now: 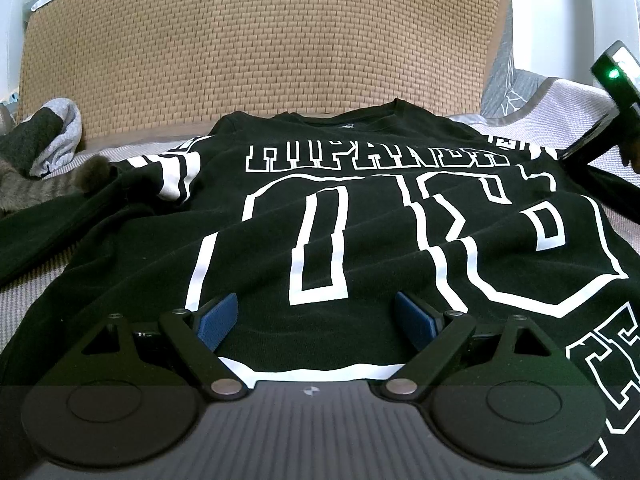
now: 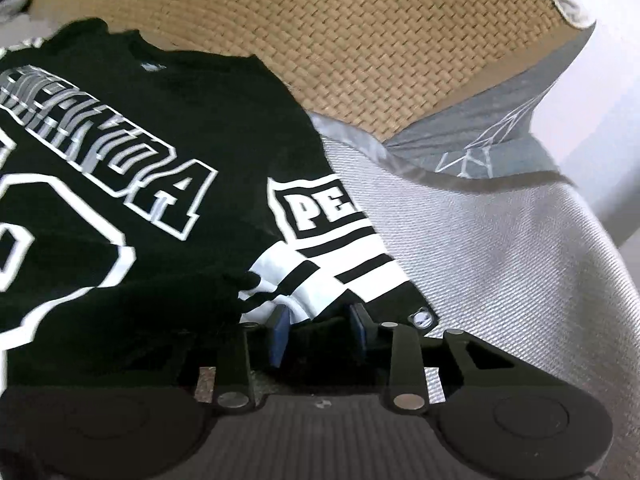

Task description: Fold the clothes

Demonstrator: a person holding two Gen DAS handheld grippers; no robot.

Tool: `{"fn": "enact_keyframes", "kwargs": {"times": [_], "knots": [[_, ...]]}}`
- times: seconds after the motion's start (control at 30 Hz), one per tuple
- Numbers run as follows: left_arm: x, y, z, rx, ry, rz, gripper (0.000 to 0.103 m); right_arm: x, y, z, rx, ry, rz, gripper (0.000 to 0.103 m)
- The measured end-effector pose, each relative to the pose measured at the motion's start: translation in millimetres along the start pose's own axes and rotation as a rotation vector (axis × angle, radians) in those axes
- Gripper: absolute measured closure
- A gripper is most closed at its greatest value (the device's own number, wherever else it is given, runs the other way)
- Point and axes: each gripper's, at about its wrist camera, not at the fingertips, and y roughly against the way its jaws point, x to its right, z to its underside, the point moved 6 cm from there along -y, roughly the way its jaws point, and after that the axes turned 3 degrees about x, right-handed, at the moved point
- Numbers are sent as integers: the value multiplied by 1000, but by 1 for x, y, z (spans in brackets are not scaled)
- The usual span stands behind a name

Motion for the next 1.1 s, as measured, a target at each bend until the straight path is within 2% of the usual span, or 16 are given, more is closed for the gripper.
{"fn": "enact_keyframes", "kwargs": {"times": [0.1,0.2,0.3,0.4,0.67,0.83,1.0,1.1], "knots": [[0,0,0,2,0,0,14,9,13,7,-11,-12,-65,59],[0,0,0,2,1,1,14,26,30,13,1,-58,-99,59],[0,0,0,2,0,1,14,58,44,15,37,-218,-93,58],[0,0,0,1,0,1,14,86,44,23,57,-436,-101,58],[-1,0,1,7,-2,0,14,101,0,36,54,-766,-189,58],[-1,0,1,12,-4,-3,14,102,-26,36,37,-842,-202,58],[-1,-1,1,15,-7,-4,14,106,-33,31,86,-856,-204,94],[-1,-1,1,16,-8,-5,14,116,-30,20,122,-827,-157,96]]}}
